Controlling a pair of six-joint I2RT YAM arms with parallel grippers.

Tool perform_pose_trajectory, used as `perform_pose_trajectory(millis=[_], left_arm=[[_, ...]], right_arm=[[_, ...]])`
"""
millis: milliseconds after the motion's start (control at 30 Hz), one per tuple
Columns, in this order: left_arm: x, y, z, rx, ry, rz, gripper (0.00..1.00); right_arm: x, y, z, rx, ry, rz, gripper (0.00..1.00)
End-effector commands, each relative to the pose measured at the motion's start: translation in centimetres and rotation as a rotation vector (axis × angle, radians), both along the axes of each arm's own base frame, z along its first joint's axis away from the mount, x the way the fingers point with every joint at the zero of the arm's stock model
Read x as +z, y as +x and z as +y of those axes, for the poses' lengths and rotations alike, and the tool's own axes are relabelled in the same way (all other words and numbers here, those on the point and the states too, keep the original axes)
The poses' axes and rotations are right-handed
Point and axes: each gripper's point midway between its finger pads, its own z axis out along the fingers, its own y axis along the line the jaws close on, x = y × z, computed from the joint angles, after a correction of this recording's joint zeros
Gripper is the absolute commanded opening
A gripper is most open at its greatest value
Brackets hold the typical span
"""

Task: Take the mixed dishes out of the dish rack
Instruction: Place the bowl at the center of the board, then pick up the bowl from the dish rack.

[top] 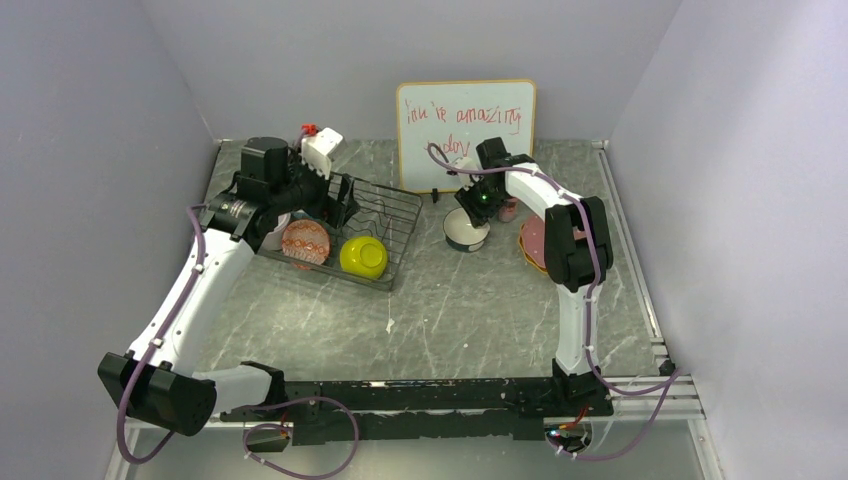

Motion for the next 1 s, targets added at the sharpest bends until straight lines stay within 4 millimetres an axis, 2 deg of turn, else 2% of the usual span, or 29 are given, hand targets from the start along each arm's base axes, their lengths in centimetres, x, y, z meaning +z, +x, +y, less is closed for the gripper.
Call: perform_pose_trajectory(millis=[0,267,400,533,667,800,967], left_arm=[[-1.5,-0.2,0.9,-0.025,0.092,0.0,0.94],[-5.5,-0.7,0.2,-0.066,0.106,0.166,0.94],[-7.2,-0.4,0.9,-0.056,0.155,0.189,0.94],[-8.3,0.3,2.4,-0.008,0.243,0.189,0.92],[-9.2,0.5,3.5,-0.059,0.361,0.187,0.87],[-9.6,0.4,4.4,-0.228,0.525,0.134,0.83],[-8.8,0.0,3.8,-0.494,0.639,0.015,0.77]], right_arm=[[3.2,0.9,-0.1,0.004,0.012,-0.083,0.5],[8.8,0.2,0.5,0.009,0.082,-0.17,0.78],[11.7,-1.2,0.7,0.021,0.12,-0.209,0.82],[13.5,-3.5,0.5,0.037,0.157,-0.243,0.83],[13.4,-5.9,0.4,0.072,0.176,-0.246,0.83],[13.3,-8.2,0.4,0.116,0.194,-0.24,0.83],[13.1,-10.3,0.9,0.155,0.24,-0.229,0.82]])
